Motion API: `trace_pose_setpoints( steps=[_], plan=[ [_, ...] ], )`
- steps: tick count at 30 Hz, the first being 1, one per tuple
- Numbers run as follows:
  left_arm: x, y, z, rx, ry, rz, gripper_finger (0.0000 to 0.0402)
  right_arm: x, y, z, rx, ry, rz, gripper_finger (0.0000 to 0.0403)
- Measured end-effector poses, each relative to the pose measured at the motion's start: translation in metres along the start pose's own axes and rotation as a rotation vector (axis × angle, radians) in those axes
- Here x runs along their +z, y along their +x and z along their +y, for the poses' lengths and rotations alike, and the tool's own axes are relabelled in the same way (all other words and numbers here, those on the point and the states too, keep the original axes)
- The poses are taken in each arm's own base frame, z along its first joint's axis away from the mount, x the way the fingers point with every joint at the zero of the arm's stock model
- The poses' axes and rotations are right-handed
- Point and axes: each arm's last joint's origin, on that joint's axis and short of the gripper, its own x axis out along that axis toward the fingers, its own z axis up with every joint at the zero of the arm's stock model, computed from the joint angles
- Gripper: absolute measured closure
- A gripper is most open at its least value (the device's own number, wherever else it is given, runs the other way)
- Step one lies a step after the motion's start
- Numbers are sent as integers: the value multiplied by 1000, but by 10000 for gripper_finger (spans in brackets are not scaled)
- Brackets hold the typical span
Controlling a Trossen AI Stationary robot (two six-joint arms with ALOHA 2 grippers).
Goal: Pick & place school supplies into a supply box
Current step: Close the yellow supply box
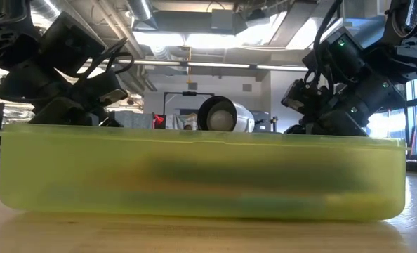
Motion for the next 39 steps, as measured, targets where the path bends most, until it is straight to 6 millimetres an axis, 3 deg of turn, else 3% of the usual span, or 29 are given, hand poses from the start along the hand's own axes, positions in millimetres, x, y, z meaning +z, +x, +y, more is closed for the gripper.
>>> trace_pose_setpoints(
  steps=[20, 31, 39],
  plan=[
    [2, 0, 1, -23, -4, -7, 54, 5, 0, 3, 56, -162, -60, 10],
    [7, 0, 0, -30, 103, -57, 54, 6, -1, 2, 38, -171, -71, 10],
    [8, 0, -1, -27, 203, -67, 54, 9, -1, 2, 24, -271, -100, 10]
  ],
)
